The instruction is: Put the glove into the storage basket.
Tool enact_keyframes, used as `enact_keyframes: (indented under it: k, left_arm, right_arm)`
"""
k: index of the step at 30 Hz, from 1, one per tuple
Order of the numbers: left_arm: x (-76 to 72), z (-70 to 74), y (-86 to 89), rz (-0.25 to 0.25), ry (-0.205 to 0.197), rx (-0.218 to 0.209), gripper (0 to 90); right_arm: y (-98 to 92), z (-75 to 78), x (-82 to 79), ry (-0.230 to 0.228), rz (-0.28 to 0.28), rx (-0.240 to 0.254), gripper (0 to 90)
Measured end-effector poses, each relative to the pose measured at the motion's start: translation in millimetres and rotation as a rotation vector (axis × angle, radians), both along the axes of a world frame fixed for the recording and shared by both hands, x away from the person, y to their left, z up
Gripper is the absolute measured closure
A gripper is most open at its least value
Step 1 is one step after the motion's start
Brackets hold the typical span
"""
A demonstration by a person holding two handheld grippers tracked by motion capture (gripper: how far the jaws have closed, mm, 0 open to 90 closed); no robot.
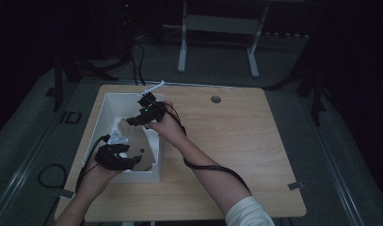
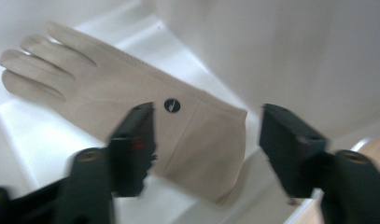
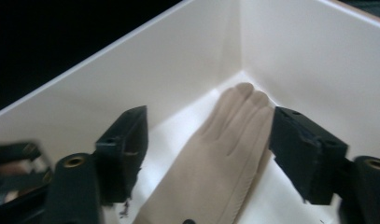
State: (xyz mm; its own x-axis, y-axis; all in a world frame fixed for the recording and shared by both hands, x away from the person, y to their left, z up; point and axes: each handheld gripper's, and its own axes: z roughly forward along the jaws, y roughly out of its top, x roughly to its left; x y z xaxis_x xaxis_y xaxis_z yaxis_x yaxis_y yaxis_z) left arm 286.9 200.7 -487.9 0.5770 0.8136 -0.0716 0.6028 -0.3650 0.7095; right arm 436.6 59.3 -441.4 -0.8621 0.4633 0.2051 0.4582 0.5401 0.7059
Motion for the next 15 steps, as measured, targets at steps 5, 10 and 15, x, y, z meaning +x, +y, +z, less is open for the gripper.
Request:
enact_keyframes:
  k: [5,10,15]
  left_arm:
    - [-2.0,12.4,-3.7,0.035,-0.055,-0.035,14.8]
    - [-6.6,27.4,-10.9,0.045,-0.134,-0.071,14.6]
    - [-8.8,39.2,-20.0,0.024,-0.164,-0.084,14.6]
  right_arm:
    - [-14.8,14.3,-4.2,-0.012,0.045,0.043,18.4]
    - [-32.8,23.6,-7.1,-0.03,0.047,0.052,18.1]
    - [-55.1,29.3,-10.0,-0.047,0.039,0.066,17.9]
